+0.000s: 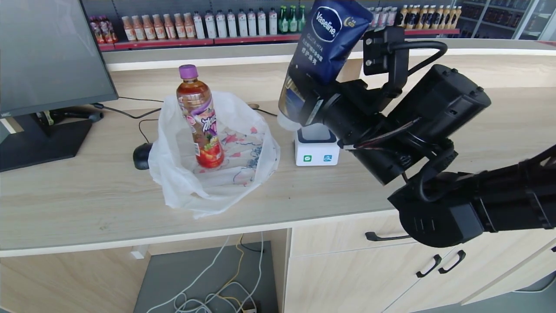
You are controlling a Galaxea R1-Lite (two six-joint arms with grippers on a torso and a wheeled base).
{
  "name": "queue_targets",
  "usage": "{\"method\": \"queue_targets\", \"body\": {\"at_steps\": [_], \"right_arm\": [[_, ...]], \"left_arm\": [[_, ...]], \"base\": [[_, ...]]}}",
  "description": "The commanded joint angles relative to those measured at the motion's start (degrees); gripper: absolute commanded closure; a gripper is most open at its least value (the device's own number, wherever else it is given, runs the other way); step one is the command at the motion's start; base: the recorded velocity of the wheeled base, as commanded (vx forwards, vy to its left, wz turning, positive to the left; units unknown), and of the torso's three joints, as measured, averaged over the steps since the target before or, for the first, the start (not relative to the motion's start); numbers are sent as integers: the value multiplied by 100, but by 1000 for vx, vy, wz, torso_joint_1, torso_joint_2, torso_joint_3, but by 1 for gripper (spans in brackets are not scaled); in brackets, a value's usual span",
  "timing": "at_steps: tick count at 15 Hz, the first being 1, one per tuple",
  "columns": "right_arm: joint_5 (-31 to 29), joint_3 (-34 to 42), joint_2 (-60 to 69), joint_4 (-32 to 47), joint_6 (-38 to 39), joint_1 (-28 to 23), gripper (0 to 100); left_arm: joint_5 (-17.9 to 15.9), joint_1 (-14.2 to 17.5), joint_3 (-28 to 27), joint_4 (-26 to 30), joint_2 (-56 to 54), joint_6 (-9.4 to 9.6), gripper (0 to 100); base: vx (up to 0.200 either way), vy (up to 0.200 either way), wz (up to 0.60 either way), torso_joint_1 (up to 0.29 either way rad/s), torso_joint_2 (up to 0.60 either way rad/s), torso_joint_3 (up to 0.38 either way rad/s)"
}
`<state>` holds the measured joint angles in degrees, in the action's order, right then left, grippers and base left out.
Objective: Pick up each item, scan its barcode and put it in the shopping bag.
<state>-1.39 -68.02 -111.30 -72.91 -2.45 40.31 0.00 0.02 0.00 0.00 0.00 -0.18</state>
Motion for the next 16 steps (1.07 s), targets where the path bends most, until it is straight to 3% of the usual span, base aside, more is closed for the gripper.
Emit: {"method": "queue_targets", "body": {"at_steps": [1,3,7,11,16], "right_arm": [[-19,351,-155,-188,-71,-15,100],[-37,369,-208,-355,-107,-15,100],[-661,369,-524,-645,359,205,100],[-678,325,-559,-654,342,284,100],[-626,861,144,-663,298,-375,100]], "left_arm": [[0,-2,0,0,0,18,0],[0,-2,0,0,0,18,0],[0,-2,0,0,0,18,0],[0,-2,0,0,0,36,0],[0,-2,0,9,0,9,0]], "base": [[0,0,0,0,0,0],[0,0,0,0,0,0],[0,0,0,0,0,0],[0,0,0,0,0,0],[0,200,0,3,1,3]]}}
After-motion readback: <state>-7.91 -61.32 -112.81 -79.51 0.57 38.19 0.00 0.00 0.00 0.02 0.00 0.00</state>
